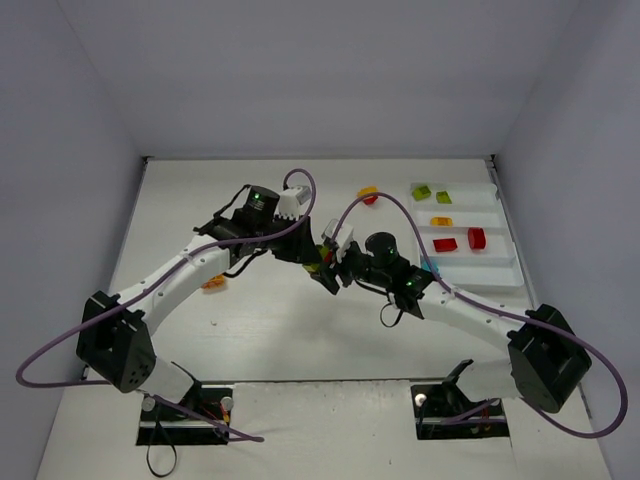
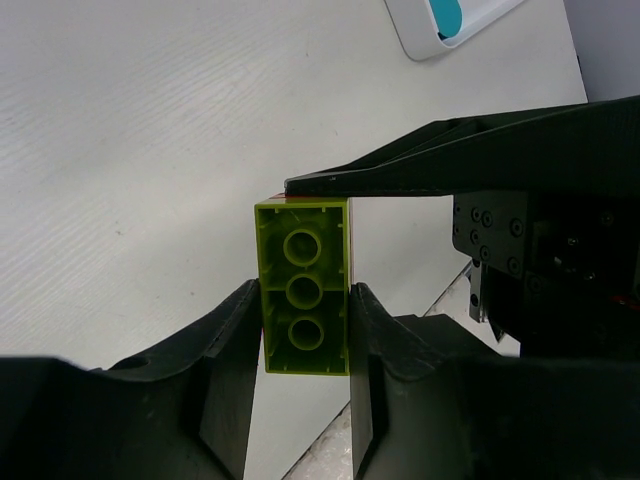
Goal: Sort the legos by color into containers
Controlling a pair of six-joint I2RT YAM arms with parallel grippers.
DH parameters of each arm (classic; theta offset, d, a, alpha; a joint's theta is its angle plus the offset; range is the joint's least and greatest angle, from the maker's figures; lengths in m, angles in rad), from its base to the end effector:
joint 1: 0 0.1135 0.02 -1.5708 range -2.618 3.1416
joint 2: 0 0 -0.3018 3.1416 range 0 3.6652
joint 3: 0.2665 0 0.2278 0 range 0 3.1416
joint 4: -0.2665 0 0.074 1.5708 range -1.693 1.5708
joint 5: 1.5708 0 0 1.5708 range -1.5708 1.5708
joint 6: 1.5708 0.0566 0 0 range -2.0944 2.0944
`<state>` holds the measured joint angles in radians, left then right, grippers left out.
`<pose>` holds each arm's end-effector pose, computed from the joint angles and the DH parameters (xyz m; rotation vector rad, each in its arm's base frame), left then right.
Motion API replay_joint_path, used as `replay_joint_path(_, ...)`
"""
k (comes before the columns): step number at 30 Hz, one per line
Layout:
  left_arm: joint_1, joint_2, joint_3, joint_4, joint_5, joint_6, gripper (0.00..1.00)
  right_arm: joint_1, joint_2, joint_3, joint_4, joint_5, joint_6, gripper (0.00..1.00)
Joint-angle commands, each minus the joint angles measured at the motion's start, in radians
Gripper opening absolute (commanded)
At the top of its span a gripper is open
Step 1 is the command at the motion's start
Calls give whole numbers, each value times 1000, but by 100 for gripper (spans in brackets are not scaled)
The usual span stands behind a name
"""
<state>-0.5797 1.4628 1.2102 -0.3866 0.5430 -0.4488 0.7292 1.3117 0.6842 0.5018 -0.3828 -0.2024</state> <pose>0.2463 -0.1962 0.3437 0.4783 2.3065 -1.1422 0.1957 0.2032 0.3089 -1.0317 1.4003 0.7143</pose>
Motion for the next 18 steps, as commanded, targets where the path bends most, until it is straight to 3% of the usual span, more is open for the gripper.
replay_joint_path(1, 27, -35, 104, 0, 43, 22, 0, 4, -8, 9, 29, 65, -14, 7)
replay_joint_path(13, 152, -124, 120, -67, 95, 67, 0, -17, 47, 12, 23, 117, 11, 8)
replay_joint_path(18, 187, -140, 135, -101, 48, 94, 0, -80, 15, 46, -20, 275, 55, 5)
